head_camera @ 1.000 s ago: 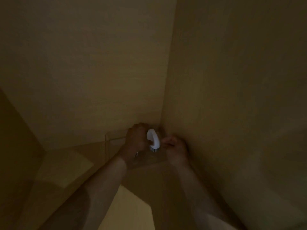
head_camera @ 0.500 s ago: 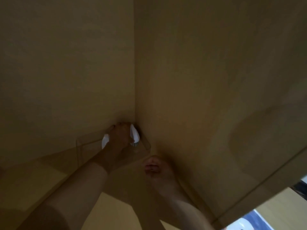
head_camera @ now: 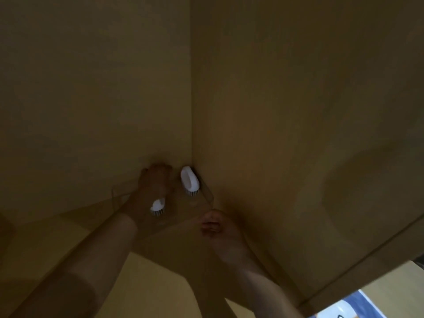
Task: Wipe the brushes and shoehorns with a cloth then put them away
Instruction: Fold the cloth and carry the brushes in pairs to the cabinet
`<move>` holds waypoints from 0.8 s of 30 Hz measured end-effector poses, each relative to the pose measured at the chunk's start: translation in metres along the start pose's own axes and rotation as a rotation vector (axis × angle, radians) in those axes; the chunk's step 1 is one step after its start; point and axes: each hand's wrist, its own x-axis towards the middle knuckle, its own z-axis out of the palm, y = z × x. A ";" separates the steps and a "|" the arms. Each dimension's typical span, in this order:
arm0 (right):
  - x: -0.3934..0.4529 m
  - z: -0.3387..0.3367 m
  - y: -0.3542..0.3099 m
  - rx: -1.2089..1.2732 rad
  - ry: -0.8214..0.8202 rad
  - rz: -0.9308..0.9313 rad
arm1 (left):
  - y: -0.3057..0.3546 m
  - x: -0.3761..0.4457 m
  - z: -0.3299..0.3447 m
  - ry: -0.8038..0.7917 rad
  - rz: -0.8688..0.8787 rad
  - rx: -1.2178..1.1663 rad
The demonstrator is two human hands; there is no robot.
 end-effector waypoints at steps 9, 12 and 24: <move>0.017 0.015 -0.012 0.124 -0.037 0.055 | -0.034 -0.054 -0.021 -0.097 0.046 -0.242; 0.021 0.014 -0.011 0.001 -0.029 0.013 | -0.032 -0.057 -0.017 -0.035 0.026 -0.309; 0.021 0.008 -0.028 0.061 -0.026 0.022 | -0.018 -0.025 0.009 -0.011 0.034 -0.377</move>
